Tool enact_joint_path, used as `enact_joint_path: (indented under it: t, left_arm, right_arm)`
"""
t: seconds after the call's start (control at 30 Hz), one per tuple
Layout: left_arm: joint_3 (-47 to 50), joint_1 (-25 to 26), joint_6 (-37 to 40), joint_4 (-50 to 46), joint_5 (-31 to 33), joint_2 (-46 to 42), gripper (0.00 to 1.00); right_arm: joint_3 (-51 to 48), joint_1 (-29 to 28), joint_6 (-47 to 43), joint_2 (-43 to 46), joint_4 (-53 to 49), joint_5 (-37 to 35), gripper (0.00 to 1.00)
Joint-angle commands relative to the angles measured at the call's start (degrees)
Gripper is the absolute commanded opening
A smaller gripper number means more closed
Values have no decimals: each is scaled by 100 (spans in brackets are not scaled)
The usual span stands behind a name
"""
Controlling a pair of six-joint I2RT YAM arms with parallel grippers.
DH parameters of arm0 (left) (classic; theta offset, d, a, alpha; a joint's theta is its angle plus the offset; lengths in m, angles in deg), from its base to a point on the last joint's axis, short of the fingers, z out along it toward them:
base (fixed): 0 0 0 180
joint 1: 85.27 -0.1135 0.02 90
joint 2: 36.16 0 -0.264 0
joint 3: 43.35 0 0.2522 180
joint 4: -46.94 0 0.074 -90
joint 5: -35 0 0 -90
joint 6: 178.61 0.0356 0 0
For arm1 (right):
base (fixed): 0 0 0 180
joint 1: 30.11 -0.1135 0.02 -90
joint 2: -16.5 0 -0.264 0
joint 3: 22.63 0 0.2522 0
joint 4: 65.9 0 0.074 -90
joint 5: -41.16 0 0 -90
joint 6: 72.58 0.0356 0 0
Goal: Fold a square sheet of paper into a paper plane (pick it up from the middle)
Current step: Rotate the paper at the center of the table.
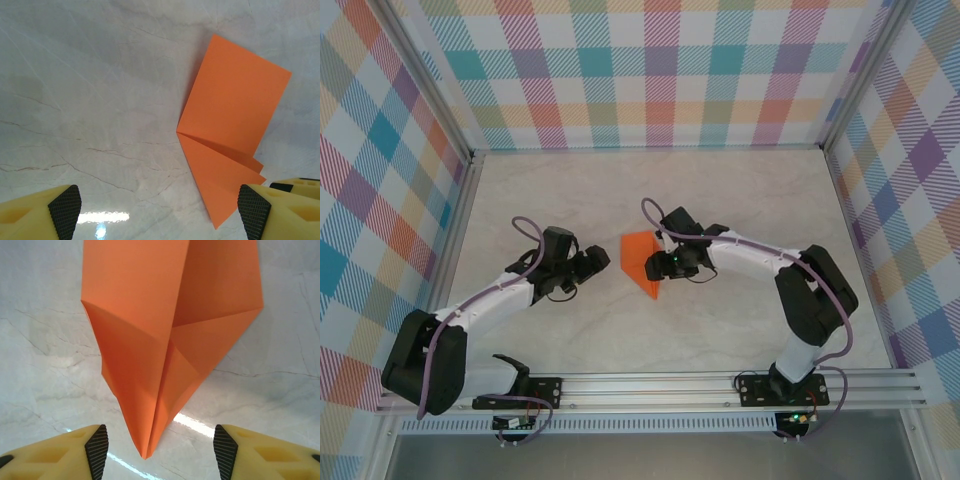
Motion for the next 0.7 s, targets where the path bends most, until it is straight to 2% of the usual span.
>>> enact_joint_path:
  t: [0.0, 0.27, 0.67]
  left_arm:
    - [76, 126, -78, 117, 132, 83, 84]
    - [50, 174, -75, 126, 132, 190, 85]
    - [-43, 280, -69, 201, 79, 454, 84]
  right_arm:
    - [312, -134, 174, -274, -265, -477, 63]
    - [660, -223, 56, -688, -276, -304, 65]
    - [651, -205, 244, -996, -226, -675, 46]
